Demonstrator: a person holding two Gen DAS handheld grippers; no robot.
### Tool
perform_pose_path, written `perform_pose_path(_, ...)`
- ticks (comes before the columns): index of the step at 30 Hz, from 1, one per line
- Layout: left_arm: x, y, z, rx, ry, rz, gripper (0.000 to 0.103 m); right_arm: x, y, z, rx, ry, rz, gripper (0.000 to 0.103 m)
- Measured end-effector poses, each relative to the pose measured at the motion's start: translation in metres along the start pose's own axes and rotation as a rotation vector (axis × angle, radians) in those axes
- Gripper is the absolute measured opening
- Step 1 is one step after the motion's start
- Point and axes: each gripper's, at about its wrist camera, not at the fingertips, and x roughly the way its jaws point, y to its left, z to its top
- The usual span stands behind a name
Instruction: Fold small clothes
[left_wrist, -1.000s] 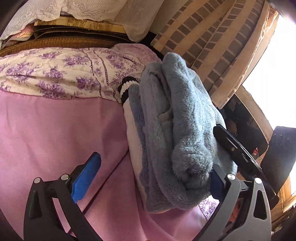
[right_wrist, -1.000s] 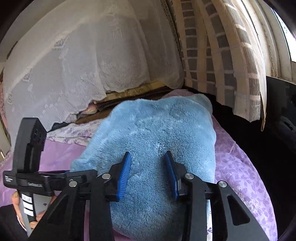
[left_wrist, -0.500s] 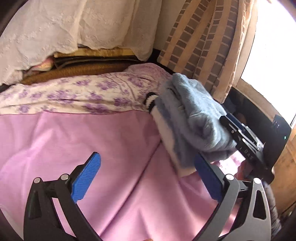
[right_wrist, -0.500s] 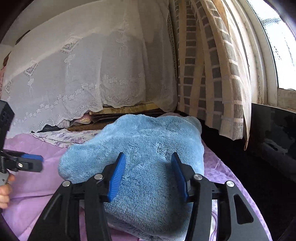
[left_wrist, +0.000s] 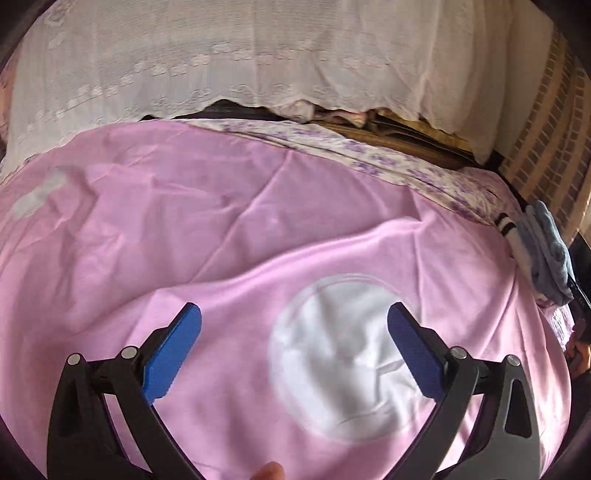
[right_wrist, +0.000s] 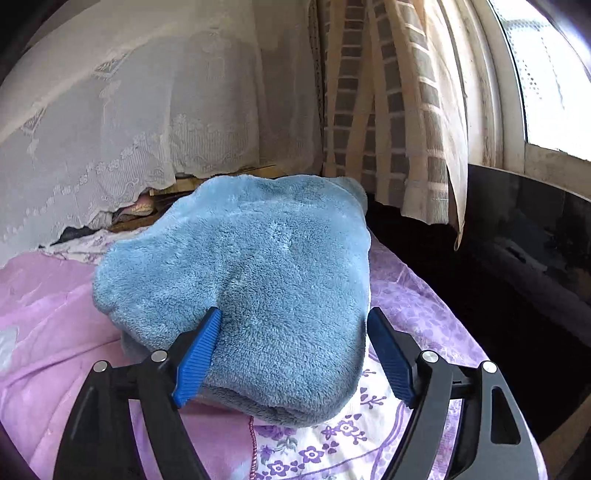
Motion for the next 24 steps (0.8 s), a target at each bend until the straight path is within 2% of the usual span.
perform_pose_path(3,-0.014,0.038,-0.006,-0.061,-0.012,0.031,0.098,-0.017,-0.003,0.013,0.116,-0.011,0.002,0.080)
perform_pose_path(5,-0.025,0.054,-0.007,-0.086,-0.032,0.038,0.098,-0.034,0.011,0.025,0.151,-0.030,0.028,0.080)
perform_pose_path(7,-0.035,0.065,-0.004,-0.104,-0.054,0.043,0.098,-0.049,0.040,0.038,0.135,-0.037,0.061,0.081)
perform_pose_path(10,-0.051,0.068,0.003,-0.089,-0.090,0.068,0.098,-0.073,0.103,0.057,0.085,-0.053,0.117,0.097)
perform_pose_path(11,-0.056,0.067,0.005,-0.075,-0.106,0.079,0.098,-0.081,0.125,0.061,0.078,-0.062,0.150,0.099)
perform_pose_path(15,-0.080,0.069,0.016,-0.023,-0.161,0.131,0.098,-0.112,0.223,0.069,0.054,-0.069,0.345,0.099)
perform_pose_path(18,-0.098,0.076,0.024,-0.027,-0.200,0.151,0.098,-0.127,0.301,0.067,0.042,-0.040,0.524,0.099)
perform_pose_path(21,-0.113,0.087,0.029,-0.048,-0.249,0.192,0.098,-0.129,0.378,0.063,0.041,0.034,0.691,0.099)
perform_pose_path(24,-0.122,0.104,0.028,-0.092,-0.301,0.243,0.098,-0.125,0.444,0.059,0.081,0.120,0.812,0.099)
